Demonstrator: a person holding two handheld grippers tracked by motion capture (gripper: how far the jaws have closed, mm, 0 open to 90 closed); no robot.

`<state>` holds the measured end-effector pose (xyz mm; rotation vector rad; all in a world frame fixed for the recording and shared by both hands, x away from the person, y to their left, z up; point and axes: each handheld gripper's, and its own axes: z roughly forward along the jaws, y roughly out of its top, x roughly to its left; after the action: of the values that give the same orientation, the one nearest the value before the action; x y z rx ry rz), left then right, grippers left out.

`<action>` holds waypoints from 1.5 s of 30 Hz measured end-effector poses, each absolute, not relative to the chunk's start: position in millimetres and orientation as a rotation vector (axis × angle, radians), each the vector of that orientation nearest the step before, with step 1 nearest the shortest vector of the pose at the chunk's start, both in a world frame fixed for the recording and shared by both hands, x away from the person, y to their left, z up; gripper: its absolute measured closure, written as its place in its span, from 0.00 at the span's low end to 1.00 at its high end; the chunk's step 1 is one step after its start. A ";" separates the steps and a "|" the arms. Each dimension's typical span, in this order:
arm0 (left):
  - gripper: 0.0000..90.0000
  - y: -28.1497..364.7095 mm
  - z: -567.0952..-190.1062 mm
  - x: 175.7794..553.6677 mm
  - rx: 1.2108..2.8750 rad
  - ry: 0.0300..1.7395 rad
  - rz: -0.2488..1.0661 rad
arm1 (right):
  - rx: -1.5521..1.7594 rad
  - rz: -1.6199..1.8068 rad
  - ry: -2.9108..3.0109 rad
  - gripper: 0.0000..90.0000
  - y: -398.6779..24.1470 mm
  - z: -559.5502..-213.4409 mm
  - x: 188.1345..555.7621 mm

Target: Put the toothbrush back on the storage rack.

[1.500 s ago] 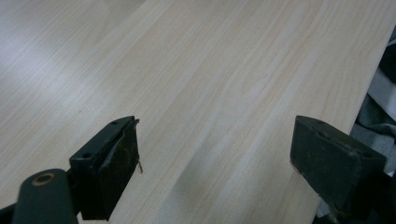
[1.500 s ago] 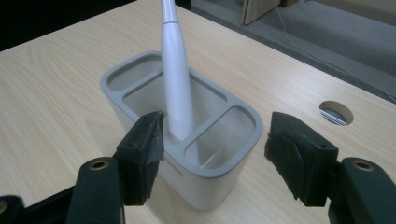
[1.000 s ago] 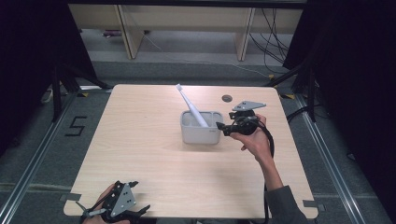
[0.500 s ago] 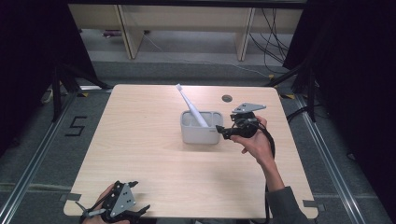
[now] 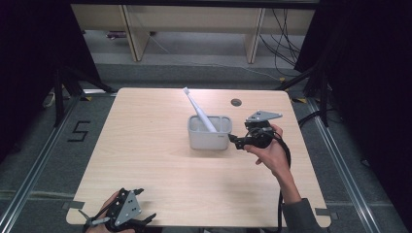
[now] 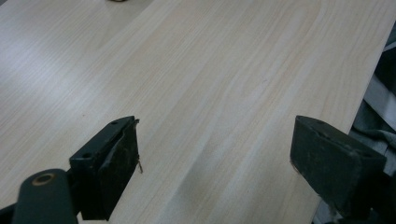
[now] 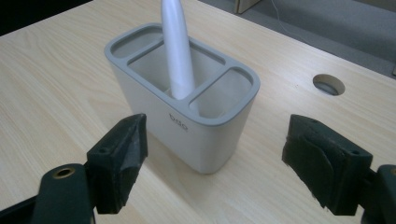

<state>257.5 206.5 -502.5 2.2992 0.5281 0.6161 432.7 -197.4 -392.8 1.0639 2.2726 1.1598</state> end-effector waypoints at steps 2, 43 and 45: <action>0.17 206.5 -502.6 257.3 2.299 0.529 0.616 | 1.070 1.154 2.272 0.24 -199.0 -392.7 430.2; 0.17 206.5 -502.8 257.5 2.297 0.530 0.616 | 1.038 1.183 2.329 0.18 -195.5 -430.9 386.5; 0.17 206.5 -502.8 257.8 2.297 0.531 0.617 | 1.043 1.192 2.334 0.18 -194.0 -433.8 384.2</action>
<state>257.8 206.5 -502.8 2.2974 0.5314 0.6172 384.2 -194.0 -433.8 1.0434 2.3336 1.1919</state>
